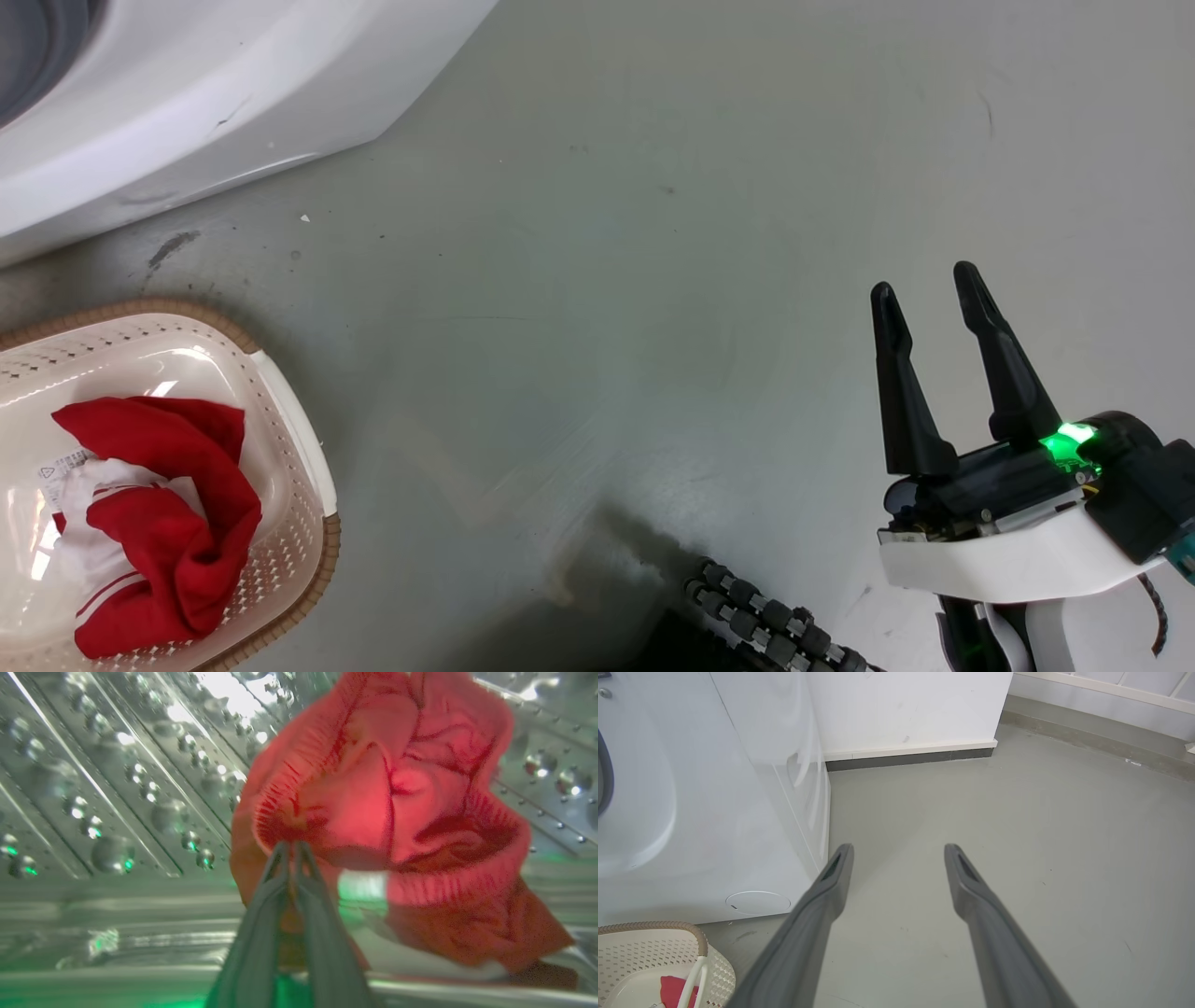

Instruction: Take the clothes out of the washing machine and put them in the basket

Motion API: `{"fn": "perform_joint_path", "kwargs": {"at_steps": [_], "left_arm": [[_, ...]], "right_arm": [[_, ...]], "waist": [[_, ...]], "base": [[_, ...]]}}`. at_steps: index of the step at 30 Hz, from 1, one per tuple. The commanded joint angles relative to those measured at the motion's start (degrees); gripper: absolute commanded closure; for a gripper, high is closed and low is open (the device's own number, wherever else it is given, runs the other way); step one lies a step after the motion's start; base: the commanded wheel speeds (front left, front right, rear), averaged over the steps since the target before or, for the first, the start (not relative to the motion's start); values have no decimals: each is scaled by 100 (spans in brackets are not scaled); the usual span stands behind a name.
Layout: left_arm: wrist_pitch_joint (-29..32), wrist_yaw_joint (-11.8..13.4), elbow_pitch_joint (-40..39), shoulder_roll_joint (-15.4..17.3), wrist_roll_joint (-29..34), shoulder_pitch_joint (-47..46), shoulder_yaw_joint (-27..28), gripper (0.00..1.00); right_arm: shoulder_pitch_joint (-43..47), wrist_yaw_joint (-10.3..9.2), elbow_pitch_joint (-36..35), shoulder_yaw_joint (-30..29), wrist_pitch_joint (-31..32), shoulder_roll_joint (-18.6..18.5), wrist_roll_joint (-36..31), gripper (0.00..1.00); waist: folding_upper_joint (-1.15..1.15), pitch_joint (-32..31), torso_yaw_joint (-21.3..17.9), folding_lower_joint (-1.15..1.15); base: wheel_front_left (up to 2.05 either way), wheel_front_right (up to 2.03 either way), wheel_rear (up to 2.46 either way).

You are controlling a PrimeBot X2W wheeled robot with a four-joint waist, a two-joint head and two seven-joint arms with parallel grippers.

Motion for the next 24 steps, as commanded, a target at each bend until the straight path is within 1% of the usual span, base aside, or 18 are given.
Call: {"fn": "perform_joint_path", "kwargs": {"at_steps": [1, 4, 11, 16, 19, 24], "left_arm": [[-140, -24, -13, 57, 18, 19, 12, 100], [-553, -108, 3, 106, 41, -109, -8, 100], [-1647, -188, 181, 153, 79, -400, -4, 100], [-2211, -281, 387, 139, -31, -505, 38, 100], [-2618, -325, 491, 97, -168, -431, 143, 100], [-3397, -390, 713, 52, -441, 13, 386, 100]], "right_arm": [[38, -6, -25, 11, -8, 6, -4, 0], [13, -6, -4, 34, -8, 6, 23, 0], [-125, -6, 68, 98, -8, 7, 98, 0], [-227, -6, 113, 144, -8, 6, 103, 0], [-324, -6, 93, 160, -8, 6, 145, 0], [-517, -5, 206, 198, -8, 6, 121, 0]], "waist": [[0, 1, -7, 0], [0, -11, -25, 0], [0, -49, -52, 0], [0, -120, -65, 0], [0, -183, -85, 0], [0, -446, -119, 0]], "base": [[0, 0, 0], [0, 0, 0], [0, 0, 0], [0, 0, 0], [0, 0, 0], [0, 0, 0]]}}
